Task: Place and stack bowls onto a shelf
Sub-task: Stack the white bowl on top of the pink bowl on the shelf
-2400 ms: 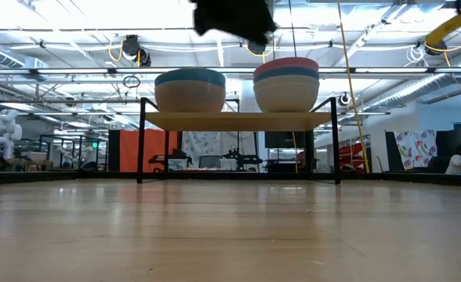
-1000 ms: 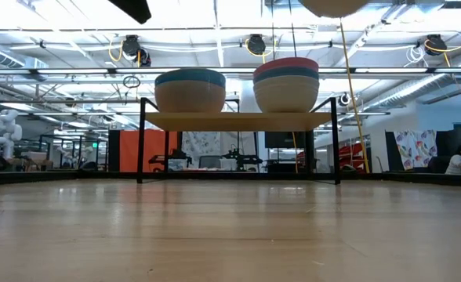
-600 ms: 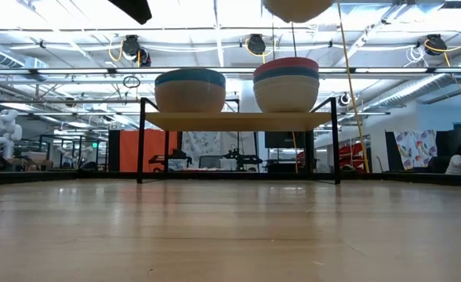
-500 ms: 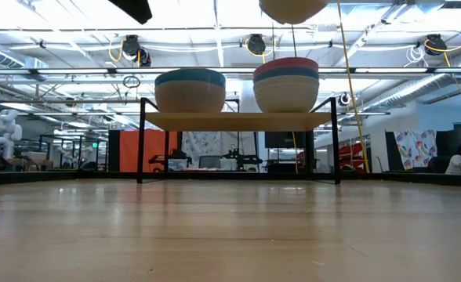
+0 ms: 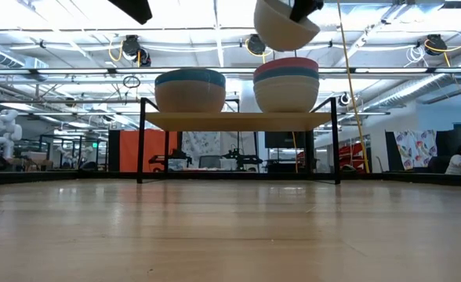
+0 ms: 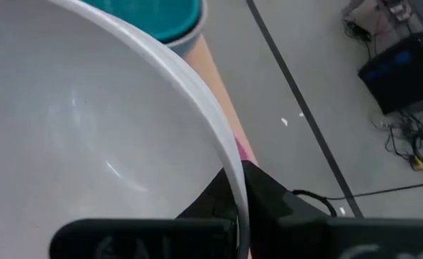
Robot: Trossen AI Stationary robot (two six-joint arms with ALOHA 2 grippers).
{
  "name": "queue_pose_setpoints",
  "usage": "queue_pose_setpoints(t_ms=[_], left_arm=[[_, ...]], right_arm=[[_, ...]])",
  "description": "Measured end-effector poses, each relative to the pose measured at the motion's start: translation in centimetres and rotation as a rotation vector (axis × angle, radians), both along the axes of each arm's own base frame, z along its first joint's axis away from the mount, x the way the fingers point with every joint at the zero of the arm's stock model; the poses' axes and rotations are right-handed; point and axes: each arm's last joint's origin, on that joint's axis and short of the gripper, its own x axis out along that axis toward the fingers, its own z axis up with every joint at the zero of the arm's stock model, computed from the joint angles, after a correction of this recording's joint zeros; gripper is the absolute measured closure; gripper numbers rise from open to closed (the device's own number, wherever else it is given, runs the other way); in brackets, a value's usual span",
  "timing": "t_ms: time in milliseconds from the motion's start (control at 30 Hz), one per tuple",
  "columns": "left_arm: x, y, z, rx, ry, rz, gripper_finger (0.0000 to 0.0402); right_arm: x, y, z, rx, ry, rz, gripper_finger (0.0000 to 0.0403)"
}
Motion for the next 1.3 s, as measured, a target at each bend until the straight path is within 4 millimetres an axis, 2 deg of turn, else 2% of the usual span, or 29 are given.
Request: queue_pose_setpoints(t_ms=[400,533,733,967,1300], left_arm=[[0.0,0.0,0.0,0.004,0.008,-0.006,0.0254],[0.0,0.0,0.0,0.005,0.009,-0.006,0.0254],[0.0,0.0,0.0,0.005,0.010,-0.007,0.0254],[0.0,0.0,0.0,0.005,0.010,-0.006,0.0254],[0.0,0.0,0.0,0.004,0.009,-0.005,0.0254]], right_arm=[[1.4,-3.9,-2.8,0.067,0.110,-0.009,0.0403],[1.5,-4.5,-3.6,0.083,0.172,0.001,0.0403],[1.8,-5.1,-3.9,0.033,0.199,0.003,0.0398],[2.2,-5.3,-3.5,-0.009,0.163,0.023,0.0366],[2.3,-5.3,-3.5,-0.034,0.182,0.057,0.0292]])
